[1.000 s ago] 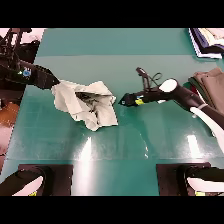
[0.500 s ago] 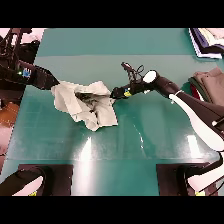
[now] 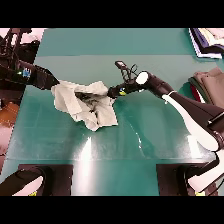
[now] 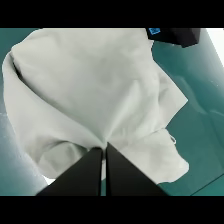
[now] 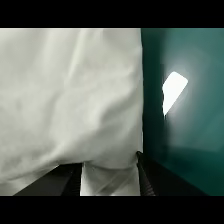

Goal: Fold the shirts.

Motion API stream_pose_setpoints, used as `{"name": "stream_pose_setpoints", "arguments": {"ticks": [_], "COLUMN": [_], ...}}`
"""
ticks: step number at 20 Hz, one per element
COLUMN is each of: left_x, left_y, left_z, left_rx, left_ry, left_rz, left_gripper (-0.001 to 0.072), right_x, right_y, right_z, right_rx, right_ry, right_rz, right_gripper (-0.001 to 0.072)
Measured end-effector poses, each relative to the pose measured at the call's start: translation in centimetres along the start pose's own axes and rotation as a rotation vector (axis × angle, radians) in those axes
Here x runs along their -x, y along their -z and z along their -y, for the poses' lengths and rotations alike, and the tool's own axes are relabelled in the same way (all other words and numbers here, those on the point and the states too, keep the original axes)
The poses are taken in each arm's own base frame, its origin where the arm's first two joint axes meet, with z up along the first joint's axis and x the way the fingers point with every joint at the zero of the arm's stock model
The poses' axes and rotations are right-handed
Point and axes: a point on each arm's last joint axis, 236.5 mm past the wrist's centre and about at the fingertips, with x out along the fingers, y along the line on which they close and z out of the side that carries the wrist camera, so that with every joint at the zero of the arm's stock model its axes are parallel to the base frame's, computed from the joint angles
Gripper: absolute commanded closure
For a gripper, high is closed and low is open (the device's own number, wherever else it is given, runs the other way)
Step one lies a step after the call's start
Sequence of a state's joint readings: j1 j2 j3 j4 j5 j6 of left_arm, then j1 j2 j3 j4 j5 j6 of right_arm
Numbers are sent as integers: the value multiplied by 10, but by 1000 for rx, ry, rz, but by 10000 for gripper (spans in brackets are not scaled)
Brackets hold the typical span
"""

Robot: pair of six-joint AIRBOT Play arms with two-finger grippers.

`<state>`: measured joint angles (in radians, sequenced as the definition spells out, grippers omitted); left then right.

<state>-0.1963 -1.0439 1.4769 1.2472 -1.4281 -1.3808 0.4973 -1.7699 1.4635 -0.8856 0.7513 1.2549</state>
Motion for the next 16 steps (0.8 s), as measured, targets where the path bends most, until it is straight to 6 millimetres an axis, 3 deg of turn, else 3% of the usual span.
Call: {"name": "stream_pose_setpoints", "arguments": {"ticks": [1, 2, 3, 6, 8, 10, 12, 14, 16], "left_x": [0, 0, 0, 0, 2, 11, 35, 74, 124], "left_y": [0, 0, 0, -1, -2, -12, -36, -69, -100], "left_z": [0, 0, 0, -1, -5, -13, -16, -11, 4], "left_rx": [0, 0, 0, 0, -5, -20, -45, -76, -112], "left_ry": [0, 0, 0, -2, -22, -69, -114, -146, -153], "left_rz": [1, 1, 2, 2, 6, 42, 130, 267, 426], "left_gripper": [683, 684, 683, 683, 684, 684, 683, 684, 684], "right_x": [-2, -3, -4, 2, 24, 65, 126, 203, 279], "right_y": [-4, -8, -11, -23, -39, -65, -96, -123, -135], "right_z": [-2, -3, -4, -4, -6, -5, -8, -19, -38], "right_rx": [14, 23, 32, 61, 119, 175, 215, 246, 278], "right_ry": [9, 15, 22, 45, 76, 119, 158, 191, 212], "right_rz": [19, 38, 55, 100, 145, 225, 338, 474, 602], "right_gripper": [386, 610, 691, 693, 693, 693, 693, 693, 693]}}
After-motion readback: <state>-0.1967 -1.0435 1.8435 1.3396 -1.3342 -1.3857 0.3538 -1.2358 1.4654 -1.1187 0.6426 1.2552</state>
